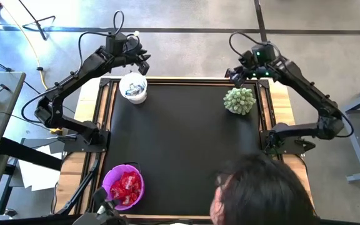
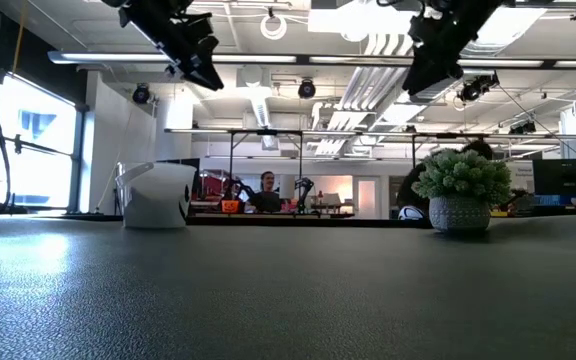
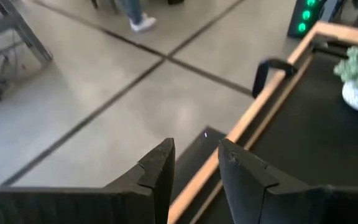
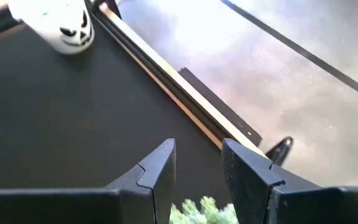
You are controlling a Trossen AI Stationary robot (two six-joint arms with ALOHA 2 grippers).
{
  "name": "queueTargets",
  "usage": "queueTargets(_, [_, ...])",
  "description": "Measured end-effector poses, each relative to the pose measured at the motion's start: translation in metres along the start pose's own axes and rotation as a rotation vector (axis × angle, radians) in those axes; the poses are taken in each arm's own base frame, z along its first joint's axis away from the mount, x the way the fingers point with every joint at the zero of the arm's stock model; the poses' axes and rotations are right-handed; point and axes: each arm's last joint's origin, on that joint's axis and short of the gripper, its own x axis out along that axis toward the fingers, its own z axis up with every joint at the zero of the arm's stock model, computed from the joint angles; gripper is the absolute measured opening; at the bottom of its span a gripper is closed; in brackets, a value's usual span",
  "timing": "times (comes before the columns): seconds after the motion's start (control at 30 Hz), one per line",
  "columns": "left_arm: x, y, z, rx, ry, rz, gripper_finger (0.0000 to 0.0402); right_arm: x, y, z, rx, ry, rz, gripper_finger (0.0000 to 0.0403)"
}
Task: Sort candy
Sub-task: Return to Home Position
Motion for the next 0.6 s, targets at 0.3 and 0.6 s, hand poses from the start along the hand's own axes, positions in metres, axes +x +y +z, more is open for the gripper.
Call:
queueTargets(0.3, [0.0, 0.002, 0.008, 0.039, -0.089, 0.021, 0.0113, 0.015, -0.001, -0.027, 0.054, -0.208, 0.037, 0.0125])
queueTargets(0.6, [-0.002, 0.004, 0.018, 0.061, -0.186, 0.042, 0.0113, 0.024, 0.001, -0.051, 0.113, -0.417, 0.046, 0.0125])
